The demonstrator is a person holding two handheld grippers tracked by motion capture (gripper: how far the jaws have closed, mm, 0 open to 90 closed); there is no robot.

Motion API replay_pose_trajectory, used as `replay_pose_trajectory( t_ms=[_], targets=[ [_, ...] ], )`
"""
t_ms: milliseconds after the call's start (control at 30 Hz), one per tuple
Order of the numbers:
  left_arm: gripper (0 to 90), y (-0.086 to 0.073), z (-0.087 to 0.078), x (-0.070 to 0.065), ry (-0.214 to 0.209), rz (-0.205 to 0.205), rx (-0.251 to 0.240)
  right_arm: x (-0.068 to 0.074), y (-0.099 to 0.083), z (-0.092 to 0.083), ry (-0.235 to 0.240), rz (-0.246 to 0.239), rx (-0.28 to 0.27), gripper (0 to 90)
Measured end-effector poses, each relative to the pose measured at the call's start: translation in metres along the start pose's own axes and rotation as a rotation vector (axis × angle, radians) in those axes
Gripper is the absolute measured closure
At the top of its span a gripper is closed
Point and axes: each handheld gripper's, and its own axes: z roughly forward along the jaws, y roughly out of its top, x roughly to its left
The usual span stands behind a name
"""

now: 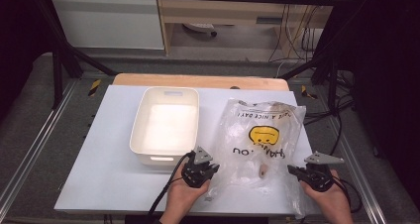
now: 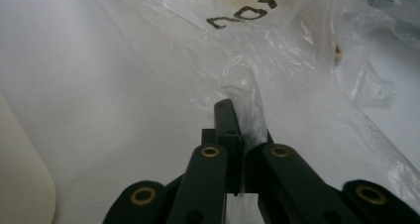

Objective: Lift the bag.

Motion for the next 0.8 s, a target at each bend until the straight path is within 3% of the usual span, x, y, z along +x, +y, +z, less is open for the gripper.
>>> replay_pose_trajectory(
  t_ms=[367, 800],
  targets=[
    [90.0, 0.029, -0.014, 0.005, -0.05, 0.002, -0.007, 0.003, 0.017, -0.001, 0.035, 0.008, -0.035, 90.0],
    [90.0, 0.055, -0.022, 0.01, -0.058, 0.025, -0.008, 0.003, 0.033, -0.005, 0.053, 0.004, -0.057, 90.0]
  ],
)
